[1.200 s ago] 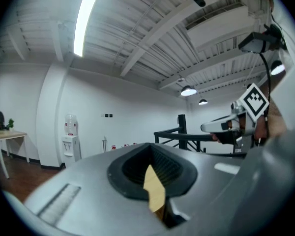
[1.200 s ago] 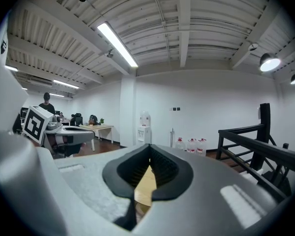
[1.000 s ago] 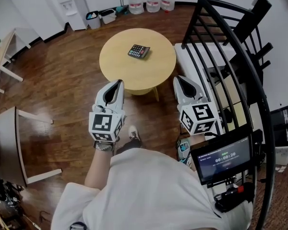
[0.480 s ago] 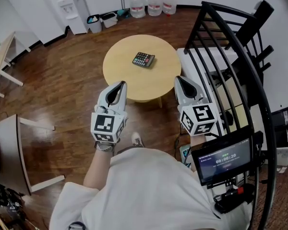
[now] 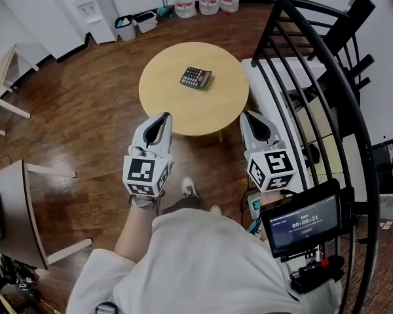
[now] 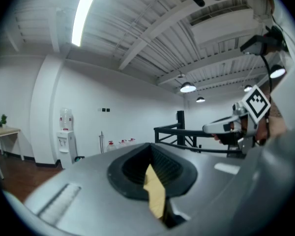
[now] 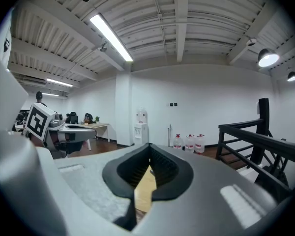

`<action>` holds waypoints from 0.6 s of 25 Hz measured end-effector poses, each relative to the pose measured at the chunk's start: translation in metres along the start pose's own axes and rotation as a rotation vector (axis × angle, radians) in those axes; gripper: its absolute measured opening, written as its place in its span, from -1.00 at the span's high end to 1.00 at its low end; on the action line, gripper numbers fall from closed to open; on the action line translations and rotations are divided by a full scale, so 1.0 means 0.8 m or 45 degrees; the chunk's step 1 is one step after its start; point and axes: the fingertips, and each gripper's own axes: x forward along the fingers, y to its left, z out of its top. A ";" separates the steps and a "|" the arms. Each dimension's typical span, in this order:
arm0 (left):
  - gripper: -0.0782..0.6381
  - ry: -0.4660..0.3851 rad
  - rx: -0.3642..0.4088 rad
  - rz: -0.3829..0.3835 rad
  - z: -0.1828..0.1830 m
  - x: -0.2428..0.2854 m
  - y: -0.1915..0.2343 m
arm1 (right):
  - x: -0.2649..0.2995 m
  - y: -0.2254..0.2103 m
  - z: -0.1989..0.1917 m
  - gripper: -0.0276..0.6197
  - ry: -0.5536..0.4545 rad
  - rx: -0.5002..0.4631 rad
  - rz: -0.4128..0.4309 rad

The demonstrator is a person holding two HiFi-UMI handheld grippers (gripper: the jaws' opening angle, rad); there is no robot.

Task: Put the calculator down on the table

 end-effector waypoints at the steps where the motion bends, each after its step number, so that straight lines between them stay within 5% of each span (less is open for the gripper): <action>1: 0.77 0.015 -0.012 -0.002 -0.004 -0.003 -0.003 | -0.005 0.000 -0.004 0.91 0.008 0.003 0.000; 15: 0.77 -0.045 0.010 0.026 0.021 -0.075 -0.115 | -0.129 0.002 -0.002 0.91 -0.059 -0.003 0.044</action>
